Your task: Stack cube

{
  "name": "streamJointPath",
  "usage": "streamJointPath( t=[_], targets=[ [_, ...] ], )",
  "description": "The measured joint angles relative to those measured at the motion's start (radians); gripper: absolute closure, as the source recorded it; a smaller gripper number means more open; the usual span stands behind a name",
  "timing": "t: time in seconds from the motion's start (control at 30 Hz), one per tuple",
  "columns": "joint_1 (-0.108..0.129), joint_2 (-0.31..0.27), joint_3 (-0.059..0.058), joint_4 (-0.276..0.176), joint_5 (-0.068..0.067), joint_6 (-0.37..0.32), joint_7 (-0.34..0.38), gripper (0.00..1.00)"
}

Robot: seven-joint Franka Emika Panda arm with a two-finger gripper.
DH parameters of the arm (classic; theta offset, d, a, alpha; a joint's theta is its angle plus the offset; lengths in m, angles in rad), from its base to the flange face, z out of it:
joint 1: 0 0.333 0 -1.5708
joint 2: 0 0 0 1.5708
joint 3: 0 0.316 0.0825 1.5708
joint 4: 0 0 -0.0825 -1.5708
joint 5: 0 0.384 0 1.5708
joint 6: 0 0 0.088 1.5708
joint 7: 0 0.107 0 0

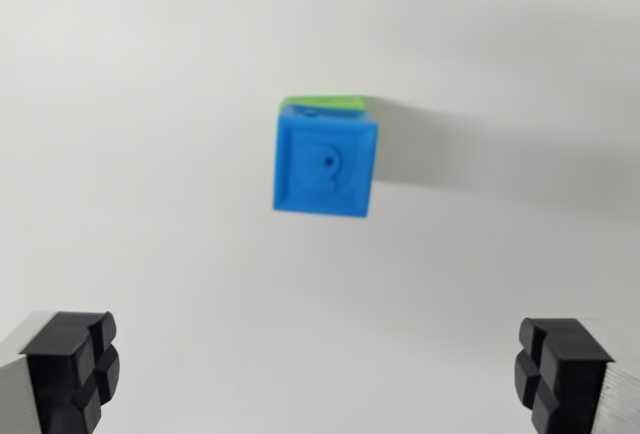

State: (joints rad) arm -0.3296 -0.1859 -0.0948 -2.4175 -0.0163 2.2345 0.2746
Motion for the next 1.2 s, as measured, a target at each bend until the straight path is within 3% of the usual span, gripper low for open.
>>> streamJointPath(
  t=[0.6,1.2],
  targets=[
    [0.0,-0.07,0.003,0.095,-0.003,-0.164,0.004,0.0],
    [0.0,-0.088,0.004,0.142,-0.004,-0.231,0.005,0.0]
  ],
)
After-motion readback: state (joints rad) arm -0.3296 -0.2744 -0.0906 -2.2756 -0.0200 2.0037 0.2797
